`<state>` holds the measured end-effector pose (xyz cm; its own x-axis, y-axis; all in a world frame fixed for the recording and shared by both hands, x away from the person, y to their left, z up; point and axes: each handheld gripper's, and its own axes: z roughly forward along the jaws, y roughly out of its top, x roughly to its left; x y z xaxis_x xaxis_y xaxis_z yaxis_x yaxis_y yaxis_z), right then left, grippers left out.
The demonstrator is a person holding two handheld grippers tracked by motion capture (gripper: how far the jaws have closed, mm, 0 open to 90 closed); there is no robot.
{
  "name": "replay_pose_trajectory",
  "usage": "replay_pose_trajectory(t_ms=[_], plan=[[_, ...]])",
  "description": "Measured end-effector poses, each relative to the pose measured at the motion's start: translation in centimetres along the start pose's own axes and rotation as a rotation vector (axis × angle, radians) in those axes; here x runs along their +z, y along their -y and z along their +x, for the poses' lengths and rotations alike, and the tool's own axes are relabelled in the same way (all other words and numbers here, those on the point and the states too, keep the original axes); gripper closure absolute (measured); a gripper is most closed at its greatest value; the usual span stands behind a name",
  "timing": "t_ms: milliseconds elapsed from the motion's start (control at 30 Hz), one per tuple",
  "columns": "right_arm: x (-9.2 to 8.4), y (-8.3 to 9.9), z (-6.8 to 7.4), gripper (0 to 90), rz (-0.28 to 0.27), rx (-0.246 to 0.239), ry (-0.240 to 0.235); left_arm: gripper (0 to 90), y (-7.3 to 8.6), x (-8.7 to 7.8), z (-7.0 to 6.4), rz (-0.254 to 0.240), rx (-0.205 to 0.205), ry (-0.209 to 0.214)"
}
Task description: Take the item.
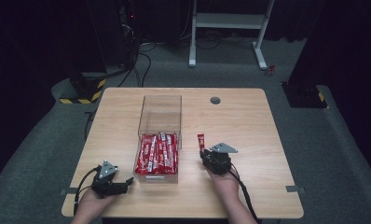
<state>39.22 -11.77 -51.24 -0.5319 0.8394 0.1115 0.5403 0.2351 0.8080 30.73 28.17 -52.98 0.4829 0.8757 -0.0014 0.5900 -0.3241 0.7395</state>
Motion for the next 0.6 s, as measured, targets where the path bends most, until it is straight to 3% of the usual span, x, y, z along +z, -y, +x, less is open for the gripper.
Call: replay_pose_trajectory(t_ms=[200,433,600], plan=[[-0.6,-0.5,0.2,68.4,-0.03,-0.017,-0.008,16.5,0.0,0.0,0.0,0.0,0.0,0.0],[-1.6,-1.2,0.5,49.3,-0.08,-0.038,-0.006,16.5,0.0,0.0,0.0,0.0,0.0,0.0],[-2.4,-1.5,0.2,41.5,-0.101,-0.04,0.002,16.5,0.0,0.0,0.0,0.0,0.0,0.0]])
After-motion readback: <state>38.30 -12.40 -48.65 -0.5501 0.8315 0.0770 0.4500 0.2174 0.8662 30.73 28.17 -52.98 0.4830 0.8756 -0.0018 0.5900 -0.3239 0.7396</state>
